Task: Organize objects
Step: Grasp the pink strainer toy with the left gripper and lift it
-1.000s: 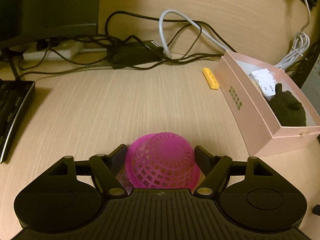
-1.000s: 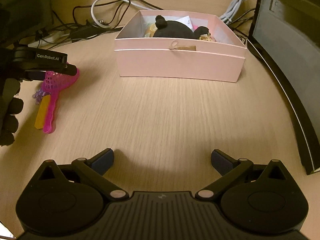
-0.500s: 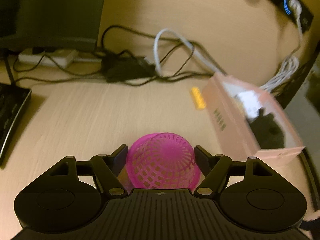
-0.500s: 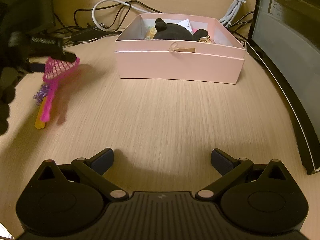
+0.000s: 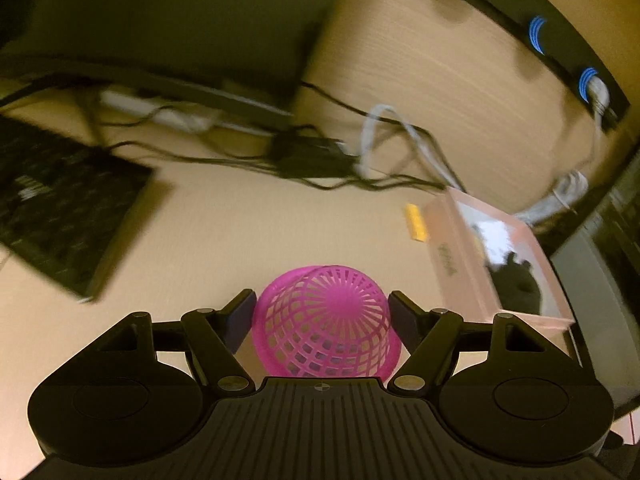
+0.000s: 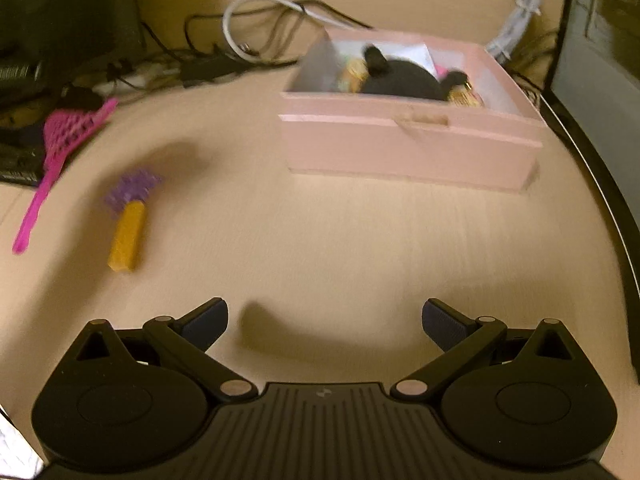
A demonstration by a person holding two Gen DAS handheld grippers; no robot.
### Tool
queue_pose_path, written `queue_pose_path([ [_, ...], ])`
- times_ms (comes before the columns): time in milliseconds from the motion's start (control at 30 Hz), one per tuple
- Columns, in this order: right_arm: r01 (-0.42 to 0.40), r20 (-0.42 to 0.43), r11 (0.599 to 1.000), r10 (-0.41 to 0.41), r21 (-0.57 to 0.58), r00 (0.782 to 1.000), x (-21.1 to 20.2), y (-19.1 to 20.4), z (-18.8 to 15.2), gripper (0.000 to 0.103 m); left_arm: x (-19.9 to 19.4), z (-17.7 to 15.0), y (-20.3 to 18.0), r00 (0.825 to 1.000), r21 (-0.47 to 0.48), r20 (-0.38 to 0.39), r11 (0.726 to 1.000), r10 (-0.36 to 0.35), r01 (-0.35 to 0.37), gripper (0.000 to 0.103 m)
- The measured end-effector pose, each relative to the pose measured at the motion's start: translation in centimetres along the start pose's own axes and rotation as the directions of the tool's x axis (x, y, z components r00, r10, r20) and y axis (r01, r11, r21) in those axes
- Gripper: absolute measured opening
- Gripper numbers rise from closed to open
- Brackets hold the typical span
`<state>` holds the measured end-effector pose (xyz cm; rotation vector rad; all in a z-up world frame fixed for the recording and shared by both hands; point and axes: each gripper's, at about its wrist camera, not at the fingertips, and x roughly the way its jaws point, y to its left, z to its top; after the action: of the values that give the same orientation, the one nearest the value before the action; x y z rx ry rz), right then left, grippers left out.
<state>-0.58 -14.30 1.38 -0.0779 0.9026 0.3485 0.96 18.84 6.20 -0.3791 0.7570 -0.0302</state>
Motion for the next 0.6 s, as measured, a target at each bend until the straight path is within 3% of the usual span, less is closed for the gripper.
queue_pose_path([
  [133,-0.058,0.018,0.996,0.059,-0.062,0.998,-0.2,2.6,1.3,0.103,-1.8,-0.3,3.6,0.998,-0.091,0.007,0.993,0.07,-0.069,0.077],
  [300,-0.13,0.002,0.975,0.132,-0.181,0.991,0.1,6.6,1.4,0.103,-3.1,-1.1,5.9,0.99,-0.125,-0.012,0.982,0.138,-0.138,0.077],
  [367,-0.136,0.0,0.965,0.14,-0.223,0.99,0.6,8.1,1.5,0.097,-3.6,-1.7,6.4,0.988,-0.131,-0.021,0.98,0.151,-0.152,0.077],
  [433,-0.152,-0.019,0.96,0.152,-0.235,0.988,1.3,9.2,2.1,0.08,-3.9,-2.1,6.6,0.987,-0.132,-0.029,0.978,0.157,-0.159,0.077],
  [600,-0.187,-0.048,0.958,0.181,-0.219,0.982,3.0,11.0,3.2,0.075,-4.6,-2.8,6.1,0.984,-0.09,-0.038,0.98,0.173,-0.176,0.077],
])
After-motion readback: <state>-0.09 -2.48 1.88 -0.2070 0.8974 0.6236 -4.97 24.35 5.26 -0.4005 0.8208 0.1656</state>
